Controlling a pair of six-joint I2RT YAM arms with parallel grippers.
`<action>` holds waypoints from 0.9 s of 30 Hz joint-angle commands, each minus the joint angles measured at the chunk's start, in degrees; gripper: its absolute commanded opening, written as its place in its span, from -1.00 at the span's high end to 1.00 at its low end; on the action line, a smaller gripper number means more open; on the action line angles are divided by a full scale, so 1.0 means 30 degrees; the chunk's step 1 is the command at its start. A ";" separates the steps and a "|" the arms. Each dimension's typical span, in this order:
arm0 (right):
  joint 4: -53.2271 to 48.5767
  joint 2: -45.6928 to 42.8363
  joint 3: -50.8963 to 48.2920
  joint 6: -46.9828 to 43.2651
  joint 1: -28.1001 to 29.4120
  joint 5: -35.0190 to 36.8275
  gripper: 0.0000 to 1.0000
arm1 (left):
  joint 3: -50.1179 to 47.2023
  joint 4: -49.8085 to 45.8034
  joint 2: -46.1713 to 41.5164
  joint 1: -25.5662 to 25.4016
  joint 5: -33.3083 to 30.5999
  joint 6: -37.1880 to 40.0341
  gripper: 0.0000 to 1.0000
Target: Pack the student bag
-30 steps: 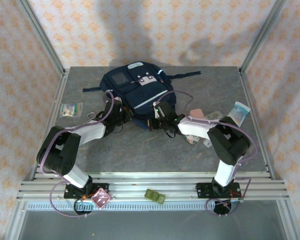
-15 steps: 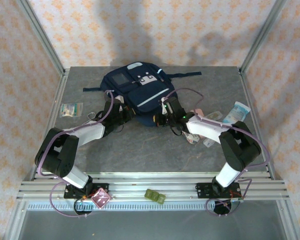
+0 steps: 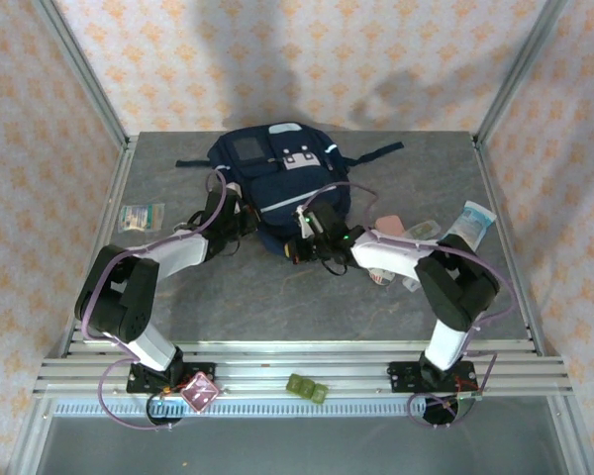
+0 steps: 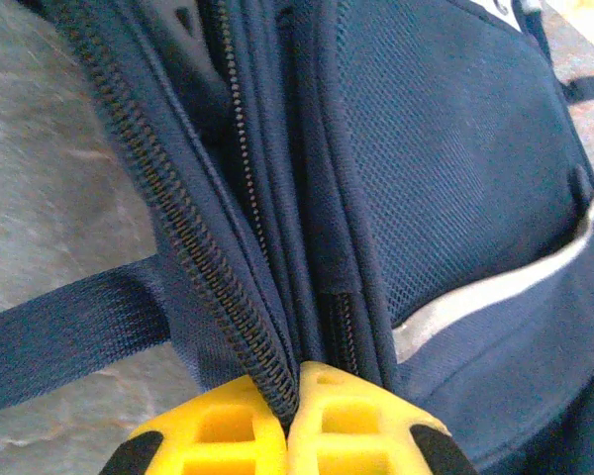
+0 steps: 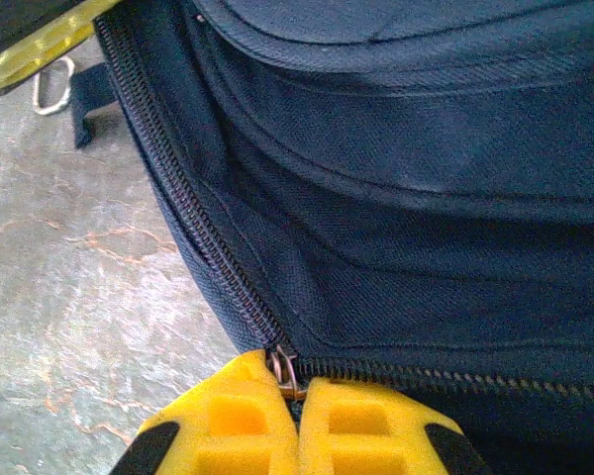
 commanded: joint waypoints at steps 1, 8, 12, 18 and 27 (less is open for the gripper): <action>0.0158 0.1126 0.0960 0.0973 0.0884 -0.2413 1.00 | 0.1021 0.1426 -0.0509 0.0201 -0.2399 0.1349 1.00; 0.1274 0.2195 0.1374 0.2107 0.0885 -0.1858 1.00 | -0.0954 -0.0366 -0.2381 -0.0034 -0.1481 -0.0703 -0.25; 0.1937 0.2150 0.1345 0.2407 0.0885 -0.1945 1.00 | -0.2374 -0.1819 -0.3887 -0.0930 -0.1961 -0.2441 -0.34; 0.2066 0.2264 0.1464 0.2389 0.0871 -0.2101 1.00 | -0.3450 -0.0348 -0.3482 -0.2270 -0.1446 -0.4248 -0.45; 0.2234 0.1556 0.0891 0.2176 0.0943 -0.2358 1.00 | -0.2513 0.0450 -0.0271 -0.2694 -0.2277 -0.4924 -0.37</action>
